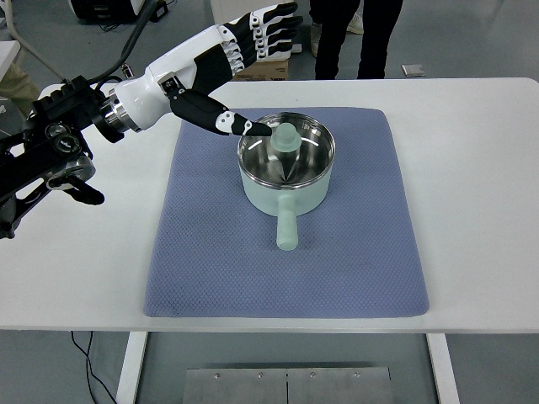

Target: Rotate green pot handle

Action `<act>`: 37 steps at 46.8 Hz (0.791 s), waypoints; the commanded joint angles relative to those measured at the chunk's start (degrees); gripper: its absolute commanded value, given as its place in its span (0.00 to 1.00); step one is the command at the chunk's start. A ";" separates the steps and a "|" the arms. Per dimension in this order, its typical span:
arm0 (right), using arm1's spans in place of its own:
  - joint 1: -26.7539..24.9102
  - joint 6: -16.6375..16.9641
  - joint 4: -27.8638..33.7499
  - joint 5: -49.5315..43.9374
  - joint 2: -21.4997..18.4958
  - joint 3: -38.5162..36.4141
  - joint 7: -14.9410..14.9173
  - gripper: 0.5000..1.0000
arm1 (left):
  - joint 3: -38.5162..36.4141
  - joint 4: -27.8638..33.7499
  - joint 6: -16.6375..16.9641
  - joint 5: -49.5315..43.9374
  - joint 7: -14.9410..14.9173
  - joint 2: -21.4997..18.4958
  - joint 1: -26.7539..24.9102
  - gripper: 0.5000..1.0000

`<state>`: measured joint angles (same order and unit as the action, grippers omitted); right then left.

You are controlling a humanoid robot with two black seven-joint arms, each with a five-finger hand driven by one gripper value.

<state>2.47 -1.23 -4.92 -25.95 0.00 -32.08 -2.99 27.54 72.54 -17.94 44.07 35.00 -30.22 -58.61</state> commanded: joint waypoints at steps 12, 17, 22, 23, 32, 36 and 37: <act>-0.01 0.00 0.00 0.02 0.00 0.00 0.00 1.00 | -0.56 1.73 -3.86 9.01 0.00 -0.28 -2.30 1.00; -0.01 0.00 0.00 0.02 0.00 0.00 0.00 1.00 | -0.91 1.73 -4.82 11.74 0.00 -0.01 -2.83 1.00; -0.01 0.00 0.00 0.02 0.00 0.00 0.00 1.00 | -1.87 1.82 -4.91 14.11 0.00 0.07 -3.09 1.00; -0.01 0.00 0.00 -0.07 0.00 0.00 0.00 1.00 | -2.05 1.82 -4.91 14.64 0.00 0.07 -3.27 1.00; -0.01 0.00 0.00 -0.07 0.00 0.00 0.00 1.00 | -3.19 2.96 -4.91 16.66 0.00 0.34 -4.76 1.00; -0.01 0.00 0.00 0.02 0.00 0.00 0.00 1.00 | -3.81 3.49 -4.91 17.19 0.00 0.51 -5.38 1.00; -0.01 0.00 0.00 -0.07 0.00 -0.09 0.00 1.00 | -3.98 3.58 -4.91 17.28 0.00 0.60 -5.64 1.00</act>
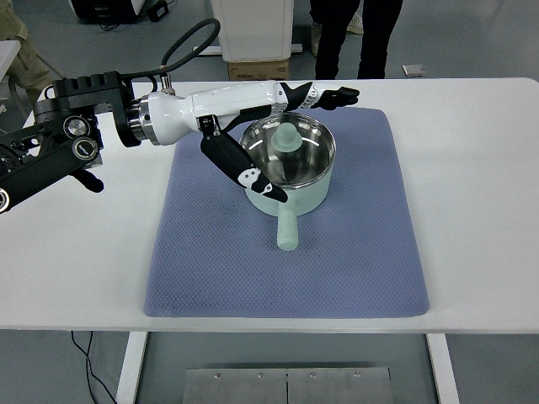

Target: Rotate green pot handle

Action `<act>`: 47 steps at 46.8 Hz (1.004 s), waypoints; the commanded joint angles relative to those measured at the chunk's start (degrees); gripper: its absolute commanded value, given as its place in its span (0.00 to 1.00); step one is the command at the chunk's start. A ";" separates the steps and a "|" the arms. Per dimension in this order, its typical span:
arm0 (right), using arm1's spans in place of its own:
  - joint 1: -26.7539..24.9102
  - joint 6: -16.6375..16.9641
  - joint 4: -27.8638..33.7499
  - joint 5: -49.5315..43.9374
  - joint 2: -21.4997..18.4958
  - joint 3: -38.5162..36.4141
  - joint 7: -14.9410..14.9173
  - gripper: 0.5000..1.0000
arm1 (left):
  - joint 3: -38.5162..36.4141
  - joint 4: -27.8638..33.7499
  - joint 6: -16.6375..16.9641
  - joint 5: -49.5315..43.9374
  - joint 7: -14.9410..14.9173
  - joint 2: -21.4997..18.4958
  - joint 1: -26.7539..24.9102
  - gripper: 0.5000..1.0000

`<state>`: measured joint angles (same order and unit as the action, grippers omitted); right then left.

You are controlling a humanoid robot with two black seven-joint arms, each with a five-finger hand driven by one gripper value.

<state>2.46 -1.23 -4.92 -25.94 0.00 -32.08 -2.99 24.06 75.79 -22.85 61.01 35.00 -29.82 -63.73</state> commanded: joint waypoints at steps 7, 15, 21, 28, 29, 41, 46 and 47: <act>0.00 0.00 0.00 -0.08 0.00 0.00 0.00 1.00 | -1.82 1.03 0.00 3.14 0.00 0.90 -1.75 1.00; 0.00 0.00 0.00 0.01 0.00 0.00 0.00 1.00 | -3.14 1.03 0.00 7.71 0.00 1.78 -2.80 1.00; 0.00 0.00 0.00 0.01 0.00 0.00 0.00 1.00 | -4.90 1.03 0.00 10.88 0.00 2.66 -3.77 1.00; 0.00 0.00 0.00 0.01 0.00 0.00 0.00 1.00 | -5.69 0.94 0.00 14.13 0.00 4.85 -4.03 1.00; 0.00 0.00 0.00 -0.08 0.00 0.00 0.00 1.00 | -5.78 0.94 0.00 14.48 0.00 5.20 -4.03 1.00; 0.00 0.00 0.00 -0.08 0.00 0.00 0.00 1.00 | -8.50 0.85 0.09 16.07 0.00 6.61 -5.09 1.00; 0.00 0.00 0.00 0.01 0.00 0.00 0.00 1.00 | -9.73 0.85 0.09 18.43 0.00 6.61 -5.79 1.00; 0.00 0.00 0.00 0.01 0.00 0.00 0.00 1.00 | -9.82 0.85 0.09 18.96 0.00 6.61 -5.79 1.00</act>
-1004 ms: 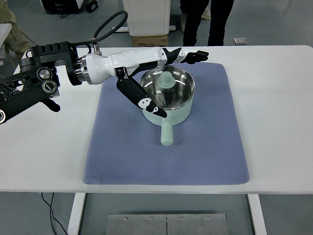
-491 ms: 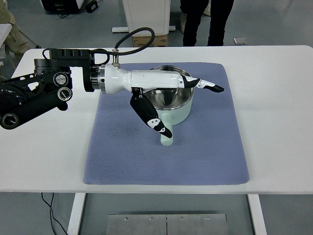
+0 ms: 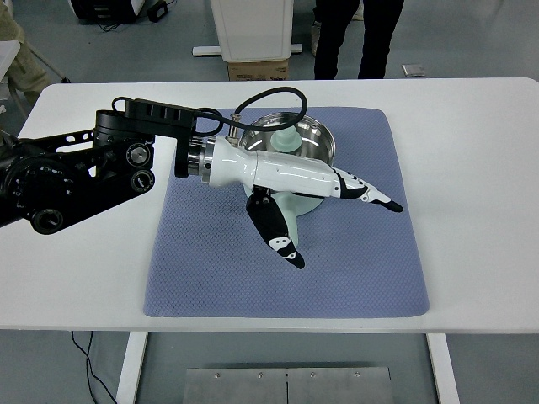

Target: Rotate green pot handle

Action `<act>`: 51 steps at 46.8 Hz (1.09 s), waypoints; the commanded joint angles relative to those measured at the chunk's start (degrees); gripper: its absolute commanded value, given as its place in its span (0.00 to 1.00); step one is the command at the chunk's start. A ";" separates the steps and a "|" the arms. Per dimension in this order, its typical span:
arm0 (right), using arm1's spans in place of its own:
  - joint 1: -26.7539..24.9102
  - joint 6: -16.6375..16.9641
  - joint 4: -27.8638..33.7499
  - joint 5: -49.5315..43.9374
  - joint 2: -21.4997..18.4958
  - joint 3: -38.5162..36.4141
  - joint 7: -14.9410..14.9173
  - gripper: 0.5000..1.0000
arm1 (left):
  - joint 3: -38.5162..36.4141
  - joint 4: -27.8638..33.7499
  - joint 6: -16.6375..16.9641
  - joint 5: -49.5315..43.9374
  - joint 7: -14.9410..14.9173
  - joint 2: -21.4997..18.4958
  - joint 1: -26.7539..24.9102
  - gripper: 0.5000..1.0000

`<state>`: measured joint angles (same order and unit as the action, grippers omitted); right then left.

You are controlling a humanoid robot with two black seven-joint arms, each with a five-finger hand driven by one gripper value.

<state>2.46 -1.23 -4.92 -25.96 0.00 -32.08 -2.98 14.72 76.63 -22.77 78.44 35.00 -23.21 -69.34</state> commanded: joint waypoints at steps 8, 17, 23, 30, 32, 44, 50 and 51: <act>0.00 0.00 0.00 0.03 0.00 0.00 -0.01 1.00 | -1.53 -0.52 0.00 4.35 0.00 0.35 -0.53 1.00; 0.00 0.00 0.00 -0.05 0.00 0.00 -0.01 1.00 | -3.47 -0.96 0.00 7.25 0.00 1.06 -0.62 1.00; 0.00 0.00 0.00 0.03 0.00 0.00 -0.01 1.00 | -5.31 -2.01 0.00 8.75 0.00 1.32 -0.71 1.00; 0.00 0.00 0.00 -0.05 0.00 0.00 -0.01 1.00 | -6.54 -2.45 0.09 9.45 0.00 1.32 -1.06 1.00; 0.00 0.00 0.00 0.03 0.00 0.00 -0.01 1.00 | -6.81 -2.45 0.09 9.54 0.00 1.23 -1.06 1.00; 0.00 0.00 0.00 0.03 0.00 0.00 -0.01 1.00 | -7.69 -2.89 0.09 12.26 0.00 1.32 -1.67 1.00; 0.00 0.00 0.00 -0.05 0.00 0.00 -0.01 1.00 | -9.00 -3.59 0.09 12.53 0.00 1.32 -1.85 1.00; 0.00 0.00 0.00 0.03 0.00 0.00 -0.01 1.00 | -9.27 -3.77 0.09 12.70 0.00 1.32 -1.85 1.00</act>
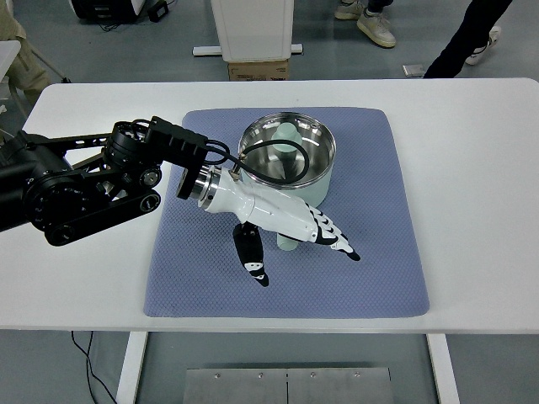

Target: Rotate green pot handle

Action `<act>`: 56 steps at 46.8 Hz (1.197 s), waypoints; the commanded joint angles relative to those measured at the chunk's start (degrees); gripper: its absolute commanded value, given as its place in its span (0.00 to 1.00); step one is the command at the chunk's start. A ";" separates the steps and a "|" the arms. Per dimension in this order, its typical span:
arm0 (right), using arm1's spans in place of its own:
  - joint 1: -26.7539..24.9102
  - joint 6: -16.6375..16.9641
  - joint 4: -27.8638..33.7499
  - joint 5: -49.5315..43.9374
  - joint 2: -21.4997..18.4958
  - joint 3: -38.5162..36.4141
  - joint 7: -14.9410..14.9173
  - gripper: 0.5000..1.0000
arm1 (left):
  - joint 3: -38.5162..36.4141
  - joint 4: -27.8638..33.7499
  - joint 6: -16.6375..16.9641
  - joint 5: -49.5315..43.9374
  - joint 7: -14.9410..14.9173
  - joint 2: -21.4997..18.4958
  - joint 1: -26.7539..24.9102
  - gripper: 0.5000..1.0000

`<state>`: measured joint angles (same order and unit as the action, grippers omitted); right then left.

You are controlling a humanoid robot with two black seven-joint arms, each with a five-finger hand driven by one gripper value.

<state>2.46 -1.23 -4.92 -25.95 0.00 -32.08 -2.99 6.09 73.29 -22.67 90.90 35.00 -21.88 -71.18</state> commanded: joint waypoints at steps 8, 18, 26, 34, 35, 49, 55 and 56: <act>0.00 0.00 0.00 0.02 0.00 0.00 0.00 1.00 | -1.96 -1.30 -0.01 2.79 0.00 0.00 -0.10 1.00; 0.00 0.00 0.00 0.02 0.00 0.00 0.00 1.00 | -2.31 -2.27 -0.01 5.16 0.00 0.44 -0.19 1.00; 0.00 0.00 0.00 0.02 0.00 0.00 0.00 1.00 | -3.18 -2.45 -0.01 5.25 0.00 0.79 -0.36 1.00; 0.00 0.00 0.00 0.02 0.00 0.00 0.00 1.00 | -3.45 -2.53 0.08 5.25 0.00 0.88 -0.80 1.00; 0.00 0.00 0.00 0.02 0.00 0.00 0.00 1.00 | -3.45 -2.45 -0.01 5.25 0.00 0.88 -0.80 1.00; 0.00 0.00 0.00 0.02 0.00 0.00 0.00 1.00 | -3.80 -2.45 -0.01 7.10 0.00 0.70 -1.42 1.00; 0.00 0.00 0.00 -0.06 0.00 0.00 0.00 1.00 | -4.06 -2.45 0.08 7.36 0.00 0.70 -1.94 1.00; 0.00 0.00 0.00 0.02 0.00 0.00 0.00 1.00 | -4.15 -2.45 0.08 7.36 0.00 0.62 -1.94 1.00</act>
<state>2.46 -1.23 -4.92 -25.94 0.00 -32.08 -2.99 2.25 70.83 -22.59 98.19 35.00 -21.17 -73.02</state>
